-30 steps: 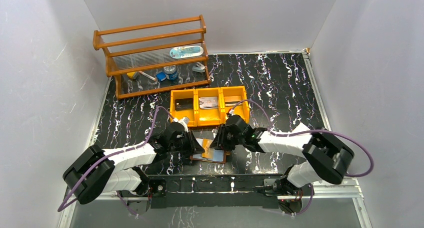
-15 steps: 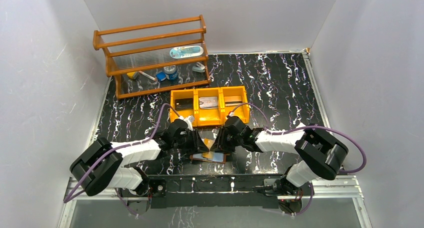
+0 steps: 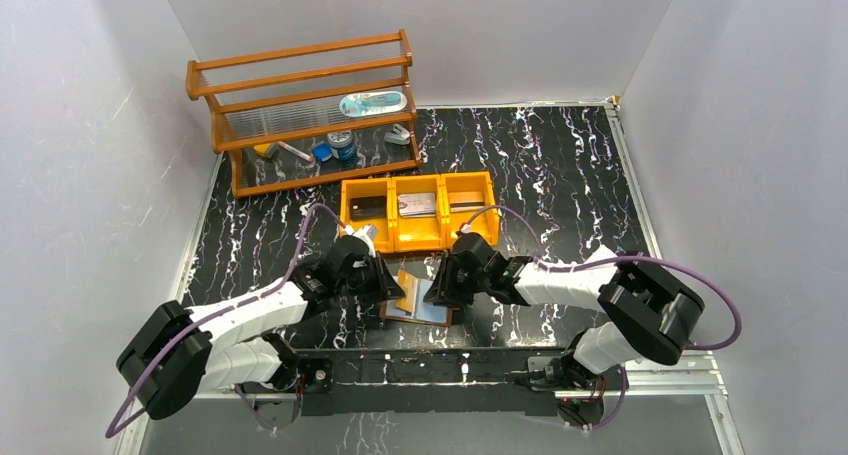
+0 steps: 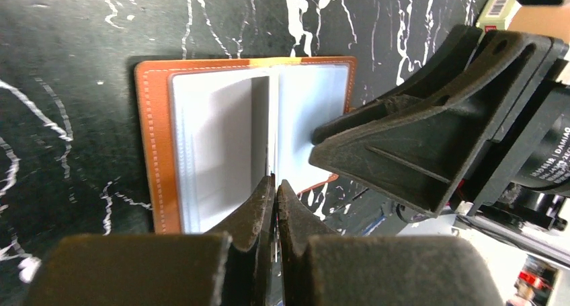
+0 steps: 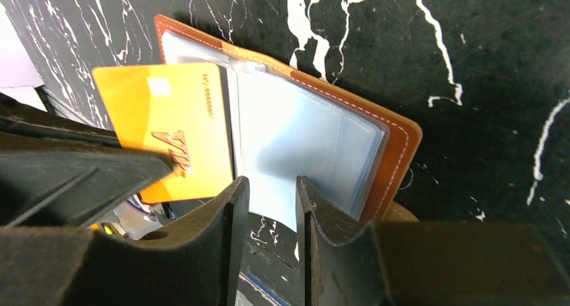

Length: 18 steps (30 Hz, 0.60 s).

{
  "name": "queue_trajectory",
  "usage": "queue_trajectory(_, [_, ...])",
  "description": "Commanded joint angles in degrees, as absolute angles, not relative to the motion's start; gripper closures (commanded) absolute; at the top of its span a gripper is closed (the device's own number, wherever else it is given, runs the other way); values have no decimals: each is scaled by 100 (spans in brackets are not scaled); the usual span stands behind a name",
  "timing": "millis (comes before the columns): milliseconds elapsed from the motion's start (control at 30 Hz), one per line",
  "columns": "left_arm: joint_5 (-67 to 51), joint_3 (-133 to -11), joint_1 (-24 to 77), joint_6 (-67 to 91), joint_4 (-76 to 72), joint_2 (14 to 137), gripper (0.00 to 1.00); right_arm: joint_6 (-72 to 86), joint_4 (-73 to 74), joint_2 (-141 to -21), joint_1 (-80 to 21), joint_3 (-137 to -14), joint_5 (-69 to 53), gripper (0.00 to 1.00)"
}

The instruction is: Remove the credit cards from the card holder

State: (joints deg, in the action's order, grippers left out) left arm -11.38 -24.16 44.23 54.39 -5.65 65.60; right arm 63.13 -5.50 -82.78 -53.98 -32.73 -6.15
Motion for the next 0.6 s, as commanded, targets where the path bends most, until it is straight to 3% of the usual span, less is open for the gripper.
queue_trajectory(0, [-761,-2793,4386,5125,203,6142,100,6007,-195,-7949,-5361,-3386,-522,59])
queue_trajectory(267, [70,-3289,4385,4795,1443,5458,100,5918,-520,-7621,-5361,-3598,-796,58])
queue_trajectory(567, [534,-3191,4387,4904,1947,4794,100,5852,-806,-8491,-5387,-4080,-1217,59])
